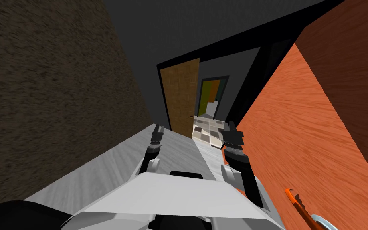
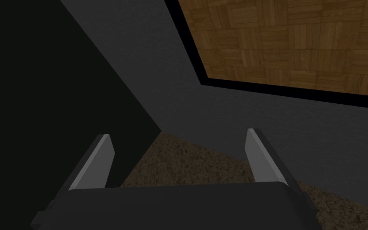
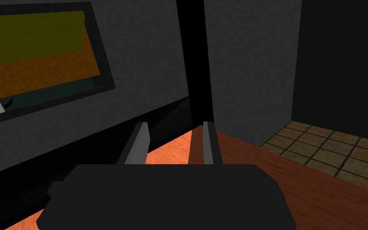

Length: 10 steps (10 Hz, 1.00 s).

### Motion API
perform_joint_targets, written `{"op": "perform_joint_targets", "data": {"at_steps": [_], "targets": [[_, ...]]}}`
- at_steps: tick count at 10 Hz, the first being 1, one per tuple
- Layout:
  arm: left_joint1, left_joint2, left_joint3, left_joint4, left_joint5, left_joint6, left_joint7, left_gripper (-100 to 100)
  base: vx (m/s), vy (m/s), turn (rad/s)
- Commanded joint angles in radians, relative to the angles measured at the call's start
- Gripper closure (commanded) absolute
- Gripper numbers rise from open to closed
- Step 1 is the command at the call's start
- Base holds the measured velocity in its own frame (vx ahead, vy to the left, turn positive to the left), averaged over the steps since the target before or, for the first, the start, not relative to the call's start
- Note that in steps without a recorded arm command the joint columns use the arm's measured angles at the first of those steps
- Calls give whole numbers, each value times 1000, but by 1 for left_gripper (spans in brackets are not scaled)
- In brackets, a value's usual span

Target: Pull the door open

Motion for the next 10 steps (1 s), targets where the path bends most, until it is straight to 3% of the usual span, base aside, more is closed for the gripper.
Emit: {"op": "perform_joint_targets", "data": {"at_steps": [1,8,10], "targets": [[-13,6,-8,42,-3,-10,10,-100,99,-43,-31],[-80,56,-17,249,-1,-65,74,-100,104,-59,-41],[-90,63,-19,288,-1,-73,84,-100,65,-45,-13]]}}
